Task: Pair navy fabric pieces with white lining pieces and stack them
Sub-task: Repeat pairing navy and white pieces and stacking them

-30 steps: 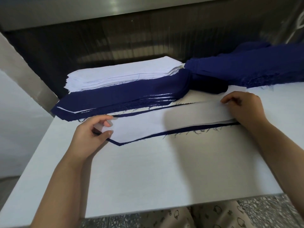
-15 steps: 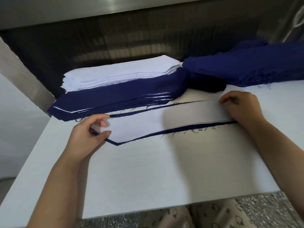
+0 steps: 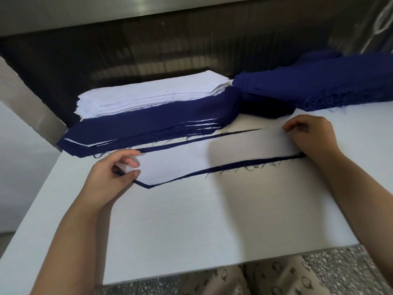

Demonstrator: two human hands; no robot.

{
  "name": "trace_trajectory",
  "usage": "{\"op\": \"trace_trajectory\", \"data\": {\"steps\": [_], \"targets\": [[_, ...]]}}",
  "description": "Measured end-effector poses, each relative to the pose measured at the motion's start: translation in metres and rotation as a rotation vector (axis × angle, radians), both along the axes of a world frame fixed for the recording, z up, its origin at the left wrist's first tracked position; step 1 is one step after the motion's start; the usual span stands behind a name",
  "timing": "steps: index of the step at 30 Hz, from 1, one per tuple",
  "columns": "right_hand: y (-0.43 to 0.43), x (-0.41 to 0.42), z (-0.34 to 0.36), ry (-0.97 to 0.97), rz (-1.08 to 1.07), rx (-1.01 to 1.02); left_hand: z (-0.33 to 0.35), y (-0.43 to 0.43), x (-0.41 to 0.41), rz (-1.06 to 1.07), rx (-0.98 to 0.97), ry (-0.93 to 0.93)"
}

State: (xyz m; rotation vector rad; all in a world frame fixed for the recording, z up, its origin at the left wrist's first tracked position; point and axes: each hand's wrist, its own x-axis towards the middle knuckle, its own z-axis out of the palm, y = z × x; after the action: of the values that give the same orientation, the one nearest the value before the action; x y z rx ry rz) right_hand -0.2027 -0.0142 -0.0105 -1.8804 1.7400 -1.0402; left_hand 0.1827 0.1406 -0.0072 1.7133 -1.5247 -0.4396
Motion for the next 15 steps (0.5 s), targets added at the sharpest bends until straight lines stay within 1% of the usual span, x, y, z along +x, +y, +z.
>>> {"op": "trace_trajectory", "data": {"steps": [8,12,15], "targets": [[0.0018,0.0007,0.0022,0.040,0.022,0.030,-0.0011,-0.0005,-0.0011,0.032,0.012,-0.029],[0.0017,0.0010,0.0020,0.028,-0.001,0.041,-0.0021,-0.0019,0.0009,0.178,-0.054,-0.026],[0.0018,0.0005,0.0022,0.025,-0.021,0.013,-0.0017,-0.0037,0.0045,0.279,-0.064,-0.054]]}}
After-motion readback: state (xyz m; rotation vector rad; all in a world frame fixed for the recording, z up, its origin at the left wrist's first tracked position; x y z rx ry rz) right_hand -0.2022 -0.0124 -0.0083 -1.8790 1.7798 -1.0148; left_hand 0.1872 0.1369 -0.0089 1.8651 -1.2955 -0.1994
